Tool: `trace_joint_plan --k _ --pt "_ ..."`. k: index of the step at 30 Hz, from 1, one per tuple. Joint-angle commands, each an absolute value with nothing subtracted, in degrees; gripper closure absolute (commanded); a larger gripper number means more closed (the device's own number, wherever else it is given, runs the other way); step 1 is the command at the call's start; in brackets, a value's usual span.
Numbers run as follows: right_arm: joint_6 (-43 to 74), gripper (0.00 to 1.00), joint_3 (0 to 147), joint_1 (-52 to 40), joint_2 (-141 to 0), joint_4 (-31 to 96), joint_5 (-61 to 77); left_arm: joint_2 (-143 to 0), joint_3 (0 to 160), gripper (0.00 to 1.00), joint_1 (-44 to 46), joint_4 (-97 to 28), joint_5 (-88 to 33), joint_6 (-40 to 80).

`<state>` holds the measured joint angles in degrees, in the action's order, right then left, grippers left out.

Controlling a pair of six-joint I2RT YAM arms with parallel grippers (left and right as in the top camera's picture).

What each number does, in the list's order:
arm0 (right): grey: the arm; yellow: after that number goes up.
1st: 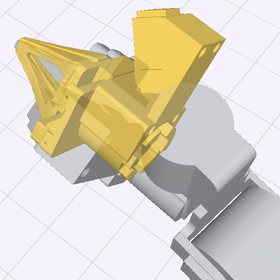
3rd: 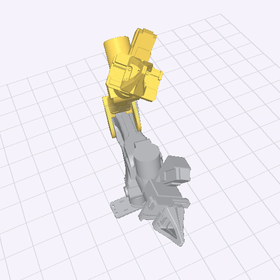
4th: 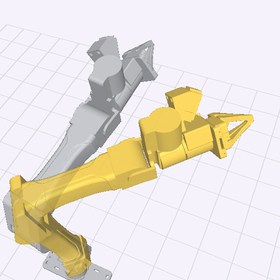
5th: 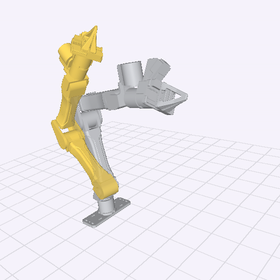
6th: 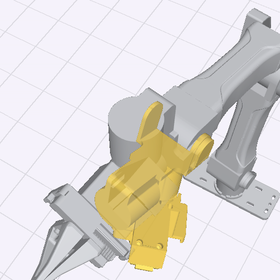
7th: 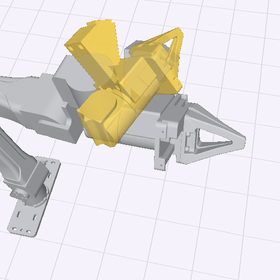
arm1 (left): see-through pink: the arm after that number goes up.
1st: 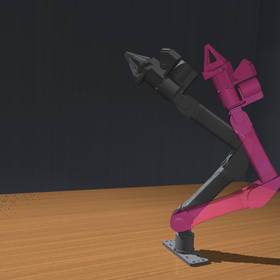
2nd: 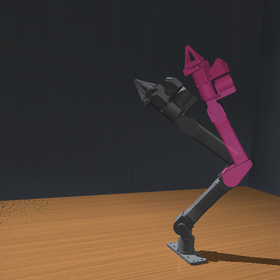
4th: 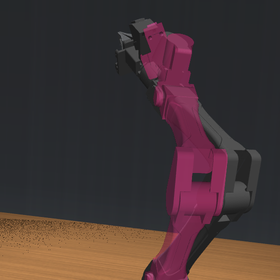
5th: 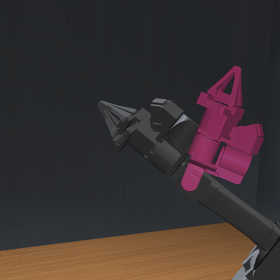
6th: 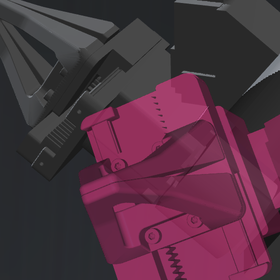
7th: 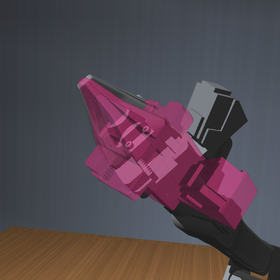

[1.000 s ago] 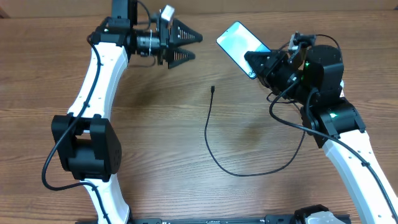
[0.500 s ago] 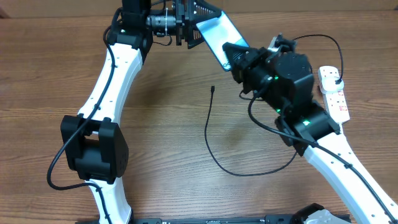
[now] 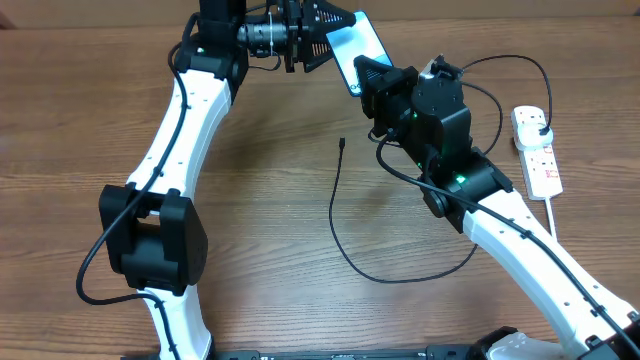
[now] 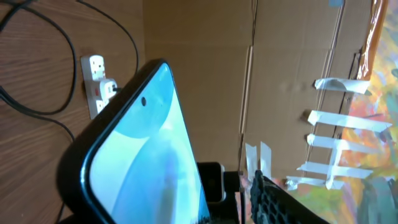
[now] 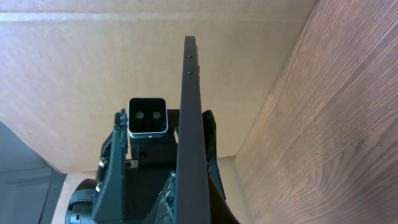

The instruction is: Plug charger to phone and switch on socket

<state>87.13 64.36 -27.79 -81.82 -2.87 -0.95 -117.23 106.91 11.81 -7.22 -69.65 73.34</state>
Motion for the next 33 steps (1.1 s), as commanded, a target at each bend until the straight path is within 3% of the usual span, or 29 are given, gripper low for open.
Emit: trace_joint_plan --k 1,6,10,17,22,25,30,33 --pt "87.24 0.96 65.21 -29.12 -82.02 -5.45 -1.21 -115.37 107.59 0.46 13.19 -6.59 -66.46 73.32" --pt "87.24 0.96 65.21 -29.67 -82.02 -5.65 -1.21 -115.37 107.59 0.49 14.61 -6.59 -64.38 73.34" --pt "87.24 0.96 65.21 -29.67 -82.02 -5.5 -1.19 -115.37 107.59 0.57 14.94 -6.59 -63.61 73.36" --pt "87.24 0.96 65.21 -29.67 -82.02 -5.5 -1.17 -115.37 107.59 0.72 15.05 -6.63 -62.3 74.22" --pt "87.24 0.96 65.21 -29.67 -82.02 -5.54 -1.23 -115.37 107.59 0.95 15.05 -6.66 -60.8 75.05" --pt "87.24 0.96 65.21 -29.56 -82.02 -5.67 -1.23 -115.37 107.59 0.96 15.05 -6.66 -60.62 75.02" --pt "87.24 0.79 65.21 -29.56 -82.02 -5.96 -1.23 -115.37 107.59 0.96 15.03 -6.66 -60.2 74.91" --pt "87.18 0.6 65.21 -29.56 -82.02 -5.89 -1.23 -115.37 107.59 0.96 14.81 -6.66 -60.01 71.83"
